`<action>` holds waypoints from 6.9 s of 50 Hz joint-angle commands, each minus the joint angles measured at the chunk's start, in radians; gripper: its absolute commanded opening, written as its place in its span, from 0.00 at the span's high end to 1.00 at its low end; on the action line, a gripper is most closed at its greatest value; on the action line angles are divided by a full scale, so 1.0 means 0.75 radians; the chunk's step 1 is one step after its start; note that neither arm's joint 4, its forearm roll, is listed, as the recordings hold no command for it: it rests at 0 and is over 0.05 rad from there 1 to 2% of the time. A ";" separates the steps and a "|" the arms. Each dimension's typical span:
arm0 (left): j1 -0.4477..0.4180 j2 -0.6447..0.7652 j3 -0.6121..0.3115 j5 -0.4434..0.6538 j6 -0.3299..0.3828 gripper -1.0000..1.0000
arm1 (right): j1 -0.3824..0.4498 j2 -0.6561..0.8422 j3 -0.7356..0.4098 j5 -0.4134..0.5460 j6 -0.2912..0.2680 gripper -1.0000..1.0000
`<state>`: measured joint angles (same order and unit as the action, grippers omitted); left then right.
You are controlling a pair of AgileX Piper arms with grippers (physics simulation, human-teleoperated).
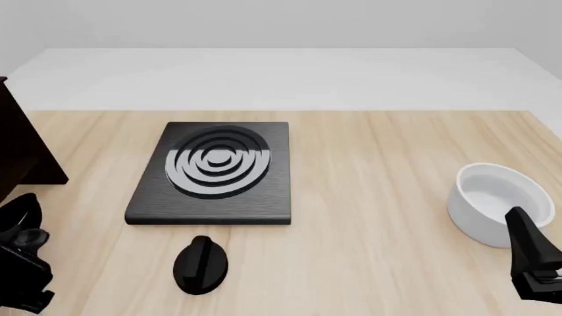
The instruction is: Put the frying pan under the cabinet shelf.
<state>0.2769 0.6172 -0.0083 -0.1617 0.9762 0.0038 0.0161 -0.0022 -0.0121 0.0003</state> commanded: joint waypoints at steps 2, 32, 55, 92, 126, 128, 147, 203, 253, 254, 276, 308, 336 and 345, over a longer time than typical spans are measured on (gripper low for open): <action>0.070 0.076 0.011 -0.044 0.051 1.00 | 0.000 -0.001 0.000 0.000 0.000 0.00; 0.258 0.814 0.011 -0.722 0.165 1.00 | 0.000 0.000 0.000 0.000 0.000 0.00; 0.345 1.614 0.011 -1.411 0.250 1.00 | 0.000 0.000 0.000 0.000 0.000 0.00; 0.307 1.612 0.011 -1.409 0.229 0.00 | 0.000 0.000 0.000 0.000 0.000 0.00; 0.162 0.532 0.011 -0.083 0.370 0.00 | 0.000 0.000 0.000 0.000 0.000 0.00; 0.161 0.512 0.011 -0.056 0.378 0.00 | 0.000 -0.001 0.000 0.000 0.000 0.00; 0.128 0.501 0.011 0.031 0.367 0.00 | 0.000 0.000 0.000 0.000 0.000 0.00; -0.100 -0.302 0.011 0.775 0.309 0.00 | 0.000 -0.001 0.000 0.000 0.000 0.00; -0.251 -0.319 -0.326 0.875 0.313 0.00 | 0.000 0.000 0.000 0.000 0.000 0.00; -0.263 -0.320 -0.329 0.882 0.303 0.00 | 0.000 0.000 0.000 0.000 0.000 0.00; -0.435 -0.355 -0.408 0.982 0.224 0.00 | 0.000 0.000 0.000 0.000 0.000 0.00; -0.672 -0.412 -0.456 1.131 0.060 0.00 | 0.001 0.000 0.000 0.000 0.000 0.00; -0.825 -0.449 -0.423 1.183 -0.047 0.00 | 0.000 0.000 0.000 0.000 0.000 0.00; -0.921 -0.431 -0.415 1.201 -0.124 0.00 | 0.000 0.000 0.000 0.000 0.000 0.00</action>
<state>-0.3578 0.2916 -0.3310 0.7275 0.9261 0.0039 0.0160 -0.0022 -0.0121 0.0003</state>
